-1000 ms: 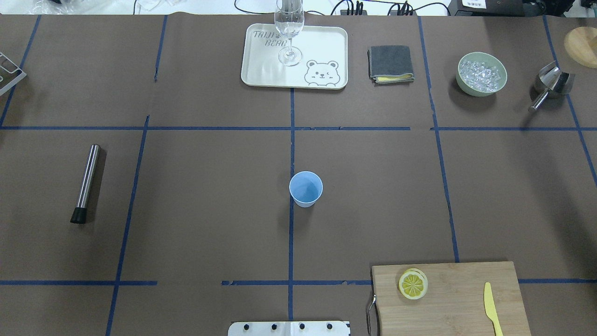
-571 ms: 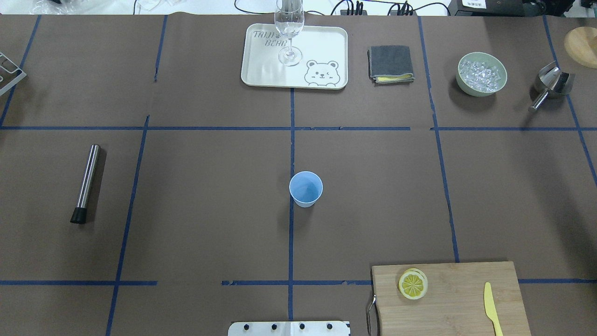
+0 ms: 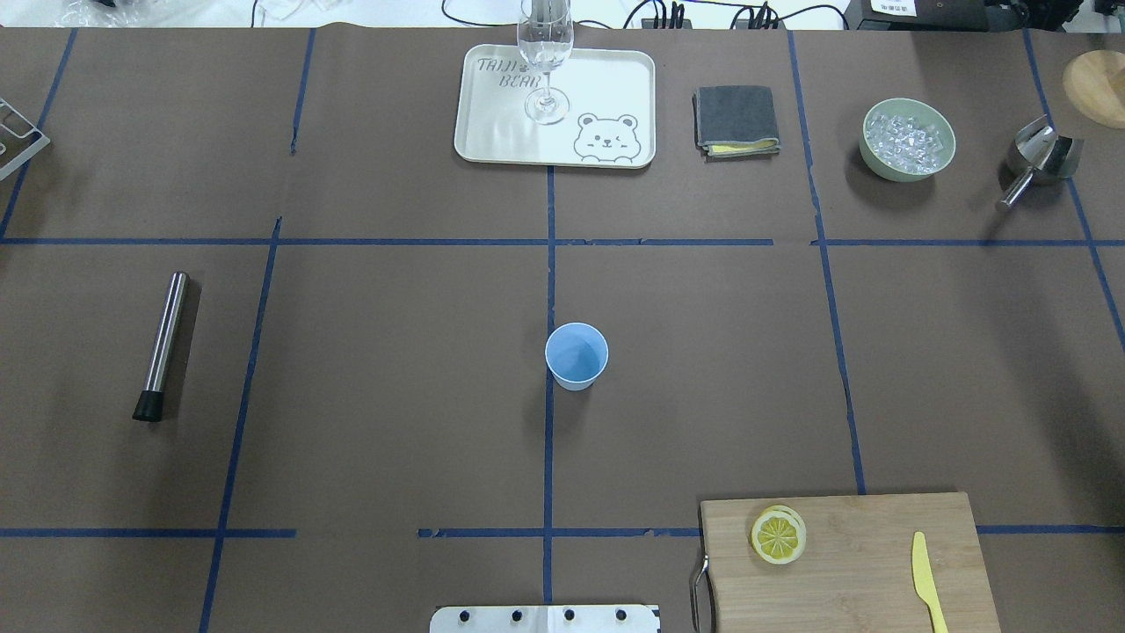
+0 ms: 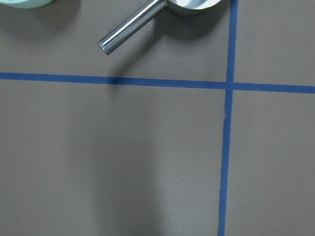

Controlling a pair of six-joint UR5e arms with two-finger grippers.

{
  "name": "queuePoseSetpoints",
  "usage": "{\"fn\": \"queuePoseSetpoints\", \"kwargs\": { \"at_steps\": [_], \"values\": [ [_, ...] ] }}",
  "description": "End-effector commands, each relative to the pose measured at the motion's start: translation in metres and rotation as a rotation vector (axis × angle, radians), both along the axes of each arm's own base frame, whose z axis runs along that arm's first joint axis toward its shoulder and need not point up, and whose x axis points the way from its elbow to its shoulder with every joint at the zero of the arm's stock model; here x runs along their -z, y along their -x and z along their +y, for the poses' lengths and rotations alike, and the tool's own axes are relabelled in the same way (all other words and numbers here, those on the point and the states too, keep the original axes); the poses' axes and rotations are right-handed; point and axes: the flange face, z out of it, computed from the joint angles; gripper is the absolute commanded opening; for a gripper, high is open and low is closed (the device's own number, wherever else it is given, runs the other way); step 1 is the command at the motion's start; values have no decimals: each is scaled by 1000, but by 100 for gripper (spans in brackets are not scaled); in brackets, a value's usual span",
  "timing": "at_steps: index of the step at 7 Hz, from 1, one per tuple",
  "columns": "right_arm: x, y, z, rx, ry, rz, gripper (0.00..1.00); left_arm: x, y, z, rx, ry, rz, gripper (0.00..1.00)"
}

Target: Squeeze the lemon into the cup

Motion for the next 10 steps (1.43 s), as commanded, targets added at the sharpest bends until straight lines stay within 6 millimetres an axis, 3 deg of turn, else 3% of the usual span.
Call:
{"fn": "queuePoseSetpoints", "kwargs": {
  "at_steps": [1,2,4,6,7,8,9,10],
  "values": [
    [2,23,0,48,-20,-3,100,24,-79,-7,15,131,50,100],
    [11,29,-2,53,-30,-7,100,28,-87,-8,45,177,60,100],
    [54,74,8,99,-54,-35,100,28,-93,-7,65,225,62,100],
    [136,154,46,47,63,-85,100,29,-93,-7,61,215,63,100],
    [161,195,66,22,73,-129,100,30,-93,-8,60,210,65,100],
    [179,248,95,-32,63,-172,100,31,-93,-8,55,194,65,100],
    [207,305,144,-63,28,-159,100,33,-94,-7,53,171,72,100],
    [217,356,197,-43,-71,-126,100,34,-94,-7,53,163,75,100]
  ]
}}
